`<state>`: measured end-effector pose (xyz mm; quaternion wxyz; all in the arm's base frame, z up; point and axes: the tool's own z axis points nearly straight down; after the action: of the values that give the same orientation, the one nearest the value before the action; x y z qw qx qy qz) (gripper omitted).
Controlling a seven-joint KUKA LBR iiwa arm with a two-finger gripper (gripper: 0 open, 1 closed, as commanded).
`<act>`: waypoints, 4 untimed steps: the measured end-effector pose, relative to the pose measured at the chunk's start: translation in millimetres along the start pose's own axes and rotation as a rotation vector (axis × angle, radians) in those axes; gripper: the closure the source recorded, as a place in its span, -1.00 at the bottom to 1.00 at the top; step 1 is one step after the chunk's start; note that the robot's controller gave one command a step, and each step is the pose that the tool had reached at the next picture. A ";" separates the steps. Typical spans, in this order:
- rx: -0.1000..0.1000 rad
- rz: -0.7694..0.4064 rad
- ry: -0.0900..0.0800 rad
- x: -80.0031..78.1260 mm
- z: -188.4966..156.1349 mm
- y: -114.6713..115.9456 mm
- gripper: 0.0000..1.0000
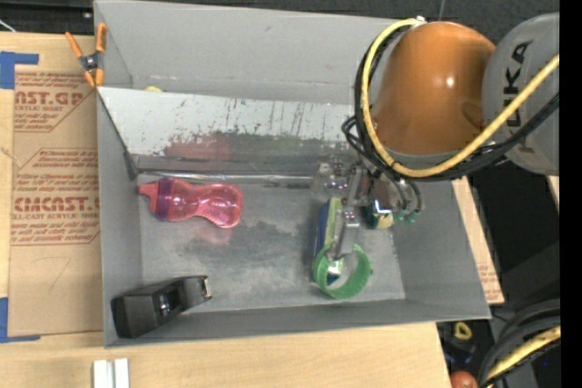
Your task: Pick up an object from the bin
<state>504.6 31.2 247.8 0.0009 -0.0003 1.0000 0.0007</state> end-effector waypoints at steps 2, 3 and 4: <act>-0.001 -0.201 0.005 0.9 91.3 -24.1 -1.00; 0.001 -0.218 -0.008 9.7 85.4 -24.8 -1.00; -0.002 -0.627 0.002 5.6 179.2 -64.2 -1.00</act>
Offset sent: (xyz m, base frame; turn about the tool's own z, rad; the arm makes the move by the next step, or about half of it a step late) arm 0.0002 -0.0237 -0.0879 -0.2010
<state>499.3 -32.8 68.6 0.0003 -0.3086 0.9512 0.0012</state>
